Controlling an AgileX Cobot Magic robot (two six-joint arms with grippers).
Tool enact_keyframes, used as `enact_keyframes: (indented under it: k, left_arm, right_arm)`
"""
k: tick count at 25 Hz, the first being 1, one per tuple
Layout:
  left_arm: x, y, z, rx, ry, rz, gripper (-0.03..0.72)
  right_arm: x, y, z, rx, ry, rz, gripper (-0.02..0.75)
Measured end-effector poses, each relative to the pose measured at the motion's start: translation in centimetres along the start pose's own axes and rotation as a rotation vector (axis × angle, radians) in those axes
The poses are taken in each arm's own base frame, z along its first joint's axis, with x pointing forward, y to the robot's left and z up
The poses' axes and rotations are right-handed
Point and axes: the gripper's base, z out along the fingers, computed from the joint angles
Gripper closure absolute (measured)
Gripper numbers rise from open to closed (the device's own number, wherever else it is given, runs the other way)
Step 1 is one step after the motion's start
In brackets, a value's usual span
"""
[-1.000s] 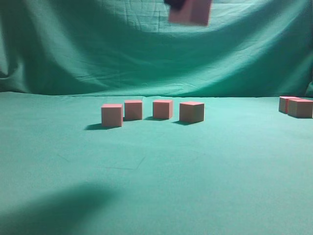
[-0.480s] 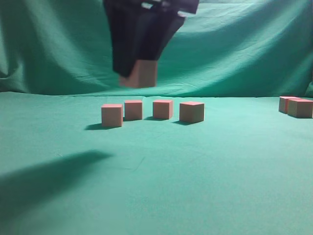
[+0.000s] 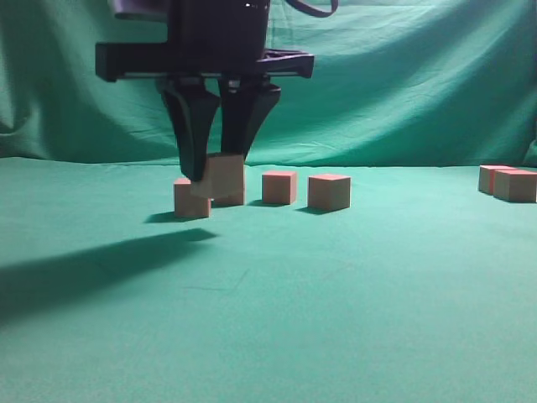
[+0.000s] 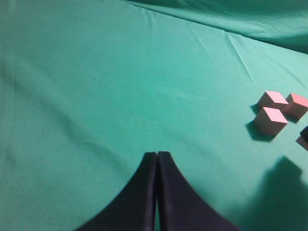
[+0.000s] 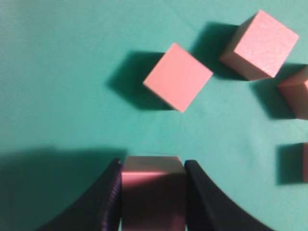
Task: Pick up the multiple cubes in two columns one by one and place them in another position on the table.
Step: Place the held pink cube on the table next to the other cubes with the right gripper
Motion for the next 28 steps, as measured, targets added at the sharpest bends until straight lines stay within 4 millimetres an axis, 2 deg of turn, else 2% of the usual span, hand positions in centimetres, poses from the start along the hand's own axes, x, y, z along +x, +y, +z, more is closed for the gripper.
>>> enact_keyframes:
  k: [17,28]
  left_arm:
    - [0.0,0.0,0.0,0.0,0.0,0.0,0.688]
    - [0.0,0.0,0.0,0.0,0.0,0.0,0.688]
  right_arm:
    - [-0.6,0.3,3.3,0.024,-0.015,0.01,0.465]
    - [-0.9,0.1,3.6,0.027,-0.032,0.013,0.465]
